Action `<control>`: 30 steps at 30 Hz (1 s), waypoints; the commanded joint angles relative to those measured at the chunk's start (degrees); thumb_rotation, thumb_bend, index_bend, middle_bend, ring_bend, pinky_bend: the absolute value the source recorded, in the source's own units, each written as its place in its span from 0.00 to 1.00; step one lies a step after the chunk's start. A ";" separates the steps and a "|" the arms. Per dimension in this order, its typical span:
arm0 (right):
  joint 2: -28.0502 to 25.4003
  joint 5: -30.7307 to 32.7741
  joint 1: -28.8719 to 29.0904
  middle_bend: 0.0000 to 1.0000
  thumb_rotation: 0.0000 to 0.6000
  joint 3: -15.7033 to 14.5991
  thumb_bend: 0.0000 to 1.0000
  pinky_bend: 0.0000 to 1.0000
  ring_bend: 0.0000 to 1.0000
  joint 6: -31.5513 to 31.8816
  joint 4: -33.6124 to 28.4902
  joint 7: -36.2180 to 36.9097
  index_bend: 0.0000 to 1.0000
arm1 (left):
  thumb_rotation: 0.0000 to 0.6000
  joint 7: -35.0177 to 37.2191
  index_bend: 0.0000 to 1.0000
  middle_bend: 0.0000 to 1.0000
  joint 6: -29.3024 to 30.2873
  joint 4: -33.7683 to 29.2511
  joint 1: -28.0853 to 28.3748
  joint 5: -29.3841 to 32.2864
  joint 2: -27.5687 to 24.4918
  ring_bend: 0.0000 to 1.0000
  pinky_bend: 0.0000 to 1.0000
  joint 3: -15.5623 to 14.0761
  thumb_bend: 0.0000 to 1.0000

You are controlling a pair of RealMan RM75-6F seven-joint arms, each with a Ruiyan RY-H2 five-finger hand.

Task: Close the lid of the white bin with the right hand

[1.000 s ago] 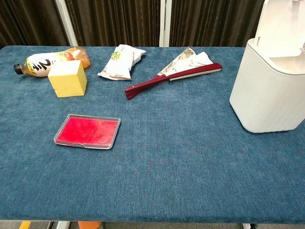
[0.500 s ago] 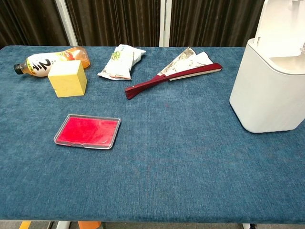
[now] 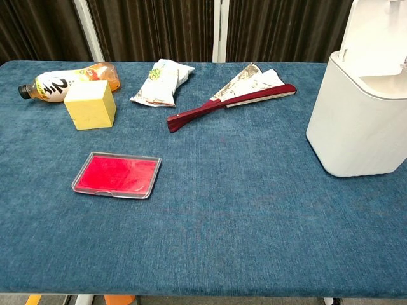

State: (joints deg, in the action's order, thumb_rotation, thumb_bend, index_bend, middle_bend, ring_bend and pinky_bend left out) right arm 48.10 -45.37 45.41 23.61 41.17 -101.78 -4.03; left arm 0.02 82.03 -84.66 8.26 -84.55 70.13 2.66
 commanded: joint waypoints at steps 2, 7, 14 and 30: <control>1.87 7.04 4.58 0.28 0.96 -1.84 0.67 0.23 0.17 -3.19 2.70 -2.88 0.17 | 1.00 0.24 0.07 0.09 -0.16 0.38 0.06 0.18 0.21 0.04 0.13 0.07 0.09; 2.15 10.66 7.12 0.41 0.96 -4.05 0.69 0.36 0.30 -5.04 2.67 -3.93 0.31 | 1.00 0.77 0.07 0.09 -0.25 1.06 -0.10 0.37 0.46 0.04 0.13 -0.03 0.09; 1.45 13.08 8.31 0.48 0.96 -7.21 0.71 0.44 0.37 -7.01 1.54 -3.81 0.41 | 1.00 1.23 0.07 0.09 0.01 1.37 -0.29 0.19 0.35 0.04 0.14 -0.12 0.09; -1.07 5.67 4.75 0.61 0.96 -7.59 0.76 0.63 0.50 -6.83 -1.87 2.74 0.58 | 1.00 -0.21 0.07 0.09 -0.74 0.37 0.38 -0.21 0.27 0.04 0.13 -0.18 0.09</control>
State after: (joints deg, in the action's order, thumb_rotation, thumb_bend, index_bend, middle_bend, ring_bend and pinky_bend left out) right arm 47.31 -39.01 50.62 16.02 34.30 -103.16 -1.84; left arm -0.18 81.27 -84.26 8.66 -84.74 70.40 2.50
